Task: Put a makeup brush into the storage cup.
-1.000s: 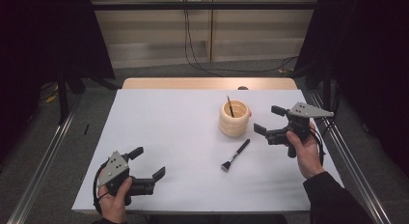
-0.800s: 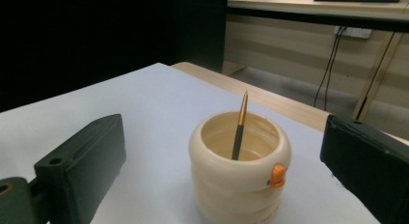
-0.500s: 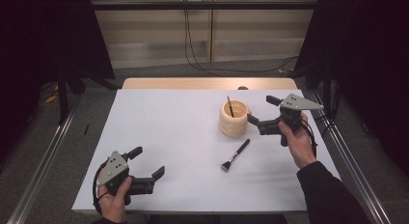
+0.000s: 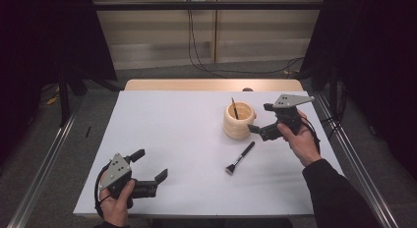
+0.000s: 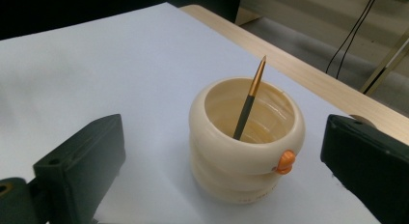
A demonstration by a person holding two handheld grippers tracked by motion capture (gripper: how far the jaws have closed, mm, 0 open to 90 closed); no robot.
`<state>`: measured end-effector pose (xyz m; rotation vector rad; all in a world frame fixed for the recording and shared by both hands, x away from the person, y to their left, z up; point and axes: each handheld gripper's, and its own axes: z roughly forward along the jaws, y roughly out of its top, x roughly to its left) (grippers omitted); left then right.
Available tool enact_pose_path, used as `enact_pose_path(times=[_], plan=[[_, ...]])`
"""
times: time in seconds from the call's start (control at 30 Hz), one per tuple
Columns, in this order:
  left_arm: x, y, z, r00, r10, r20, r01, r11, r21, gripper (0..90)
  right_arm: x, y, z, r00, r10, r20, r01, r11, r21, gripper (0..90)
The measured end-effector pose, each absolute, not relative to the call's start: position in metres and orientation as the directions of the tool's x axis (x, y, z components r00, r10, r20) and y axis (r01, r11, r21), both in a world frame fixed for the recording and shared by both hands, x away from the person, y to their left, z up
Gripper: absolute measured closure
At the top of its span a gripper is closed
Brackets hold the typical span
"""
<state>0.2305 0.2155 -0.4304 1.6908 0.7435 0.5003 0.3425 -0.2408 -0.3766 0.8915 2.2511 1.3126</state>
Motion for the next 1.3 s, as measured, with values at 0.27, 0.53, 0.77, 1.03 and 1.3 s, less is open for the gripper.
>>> enact_pose_path(times=[0.27,0.53,0.77,1.03,1.3], plan=[[0.231,0.215,-0.431,0.709,0.703,-0.063,0.215,-0.130,0.968,1.2,0.353,-0.242,-0.372,-0.771,0.636,0.044,0.416,0.450,0.791,5.9],[0.231,0.215,-0.431,0.703,0.708,-0.061,0.217,-0.132,0.967,1.1,0.359,-0.239,-0.377,-0.804,0.591,0.070,0.455,0.534,0.713,5.8],[0.231,0.215,-0.431,0.708,0.704,-0.060,0.217,-0.136,0.967,1.1,0.363,-0.234,-0.384,-0.828,0.548,0.118,0.501,0.630,0.593,7.0],[0.232,0.215,-0.431,0.707,0.704,-0.061,0.218,-0.136,0.966,1.1,0.370,-0.231,-0.384,-0.839,0.530,0.125,0.514,0.695,0.503,7.6],[0.232,0.215,-0.431,0.705,0.707,-0.058,0.219,-0.140,0.966,1.2,0.375,-0.226,-0.390,-0.861,0.490,0.134,0.497,0.758,0.422,8.1]])
